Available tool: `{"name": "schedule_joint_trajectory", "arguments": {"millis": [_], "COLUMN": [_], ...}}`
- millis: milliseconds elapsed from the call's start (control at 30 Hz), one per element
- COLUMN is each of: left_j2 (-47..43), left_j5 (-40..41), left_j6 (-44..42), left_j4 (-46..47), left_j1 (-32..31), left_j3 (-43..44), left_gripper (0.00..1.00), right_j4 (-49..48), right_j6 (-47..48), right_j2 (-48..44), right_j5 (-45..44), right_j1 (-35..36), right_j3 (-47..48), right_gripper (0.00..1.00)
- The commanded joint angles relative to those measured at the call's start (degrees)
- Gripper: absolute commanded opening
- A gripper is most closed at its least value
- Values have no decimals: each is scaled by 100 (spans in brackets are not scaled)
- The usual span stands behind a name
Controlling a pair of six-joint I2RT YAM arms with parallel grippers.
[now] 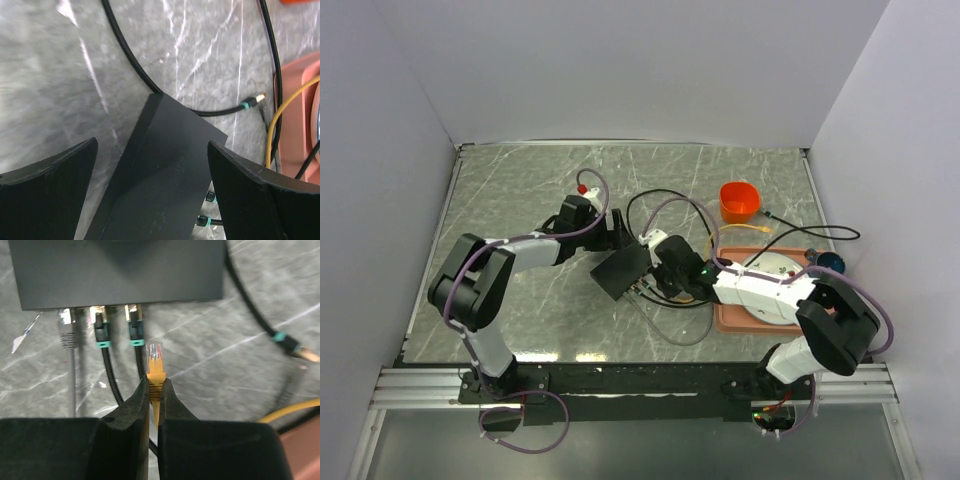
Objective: Insert the plug into the switch port
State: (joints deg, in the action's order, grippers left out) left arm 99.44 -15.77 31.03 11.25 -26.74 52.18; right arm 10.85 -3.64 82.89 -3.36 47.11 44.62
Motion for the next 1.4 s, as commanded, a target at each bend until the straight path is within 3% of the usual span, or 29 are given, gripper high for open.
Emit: {"name": "schedule_joint_trajectory", "arguments": {"millis": [0, 400, 967, 1367], "left_j2": [234, 418, 638, 831], "left_j5": [-708, -1007, -1315, -1543], "left_j6": [-35, -53, 26, 114], "left_j4": [677, 730, 932, 1082], "left_j1": [2, 2, 2, 2], "left_j3": [117, 90, 2, -15], "left_gripper": [97, 97, 99, 85], "right_j4": [-496, -760, -1068, -1323], "right_j6": [-330, -515, -594, -577], "right_j2": [297, 720, 1001, 913], "right_j5": [309, -569, -983, -1027], "right_j1": [35, 35, 35, 35], "right_j3": [-85, -6, -6, -24], "right_gripper": [0, 0, 0, 0]}}
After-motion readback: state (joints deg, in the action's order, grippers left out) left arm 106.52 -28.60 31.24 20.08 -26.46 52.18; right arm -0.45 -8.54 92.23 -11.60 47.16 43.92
